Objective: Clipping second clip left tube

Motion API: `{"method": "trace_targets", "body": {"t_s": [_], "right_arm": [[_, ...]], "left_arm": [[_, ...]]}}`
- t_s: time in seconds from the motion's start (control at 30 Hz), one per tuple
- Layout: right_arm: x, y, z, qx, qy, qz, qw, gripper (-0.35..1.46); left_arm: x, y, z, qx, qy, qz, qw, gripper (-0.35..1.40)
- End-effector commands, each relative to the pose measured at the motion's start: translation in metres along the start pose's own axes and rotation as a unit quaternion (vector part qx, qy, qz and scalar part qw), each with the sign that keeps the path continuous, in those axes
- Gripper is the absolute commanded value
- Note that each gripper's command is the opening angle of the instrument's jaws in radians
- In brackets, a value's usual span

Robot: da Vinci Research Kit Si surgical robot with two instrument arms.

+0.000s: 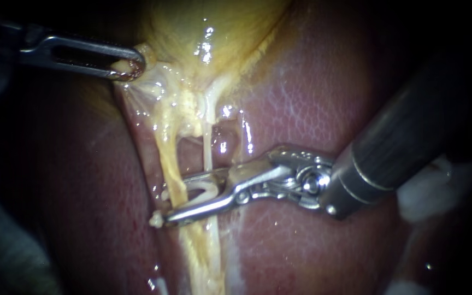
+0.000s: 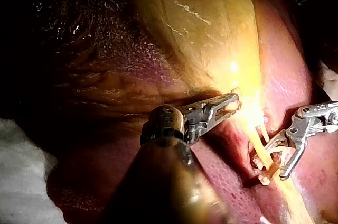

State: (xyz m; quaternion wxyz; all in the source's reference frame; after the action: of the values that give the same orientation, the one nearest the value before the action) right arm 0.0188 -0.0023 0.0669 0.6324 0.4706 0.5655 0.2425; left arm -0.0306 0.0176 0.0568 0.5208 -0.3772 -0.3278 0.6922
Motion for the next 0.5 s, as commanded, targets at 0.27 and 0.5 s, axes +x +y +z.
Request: {"method": "trace_targets", "body": {"t_s": [0.27,0.5], "right_arm": [[0.0003,-0.0005,0.0018,0.008,0.012,0.000,0.9999,0.45],[0.0004,-0.0010,0.0026,0.017,0.009,0.000,0.9998,0.45]], "left_arm": [[0.0000,0.0000,0.0001,0.000,0.000,0.000,1.0000,-0.35],[0.0001,0.0000,0.0002,0.000,0.000,0.000,1.0000,-0.35]]}}
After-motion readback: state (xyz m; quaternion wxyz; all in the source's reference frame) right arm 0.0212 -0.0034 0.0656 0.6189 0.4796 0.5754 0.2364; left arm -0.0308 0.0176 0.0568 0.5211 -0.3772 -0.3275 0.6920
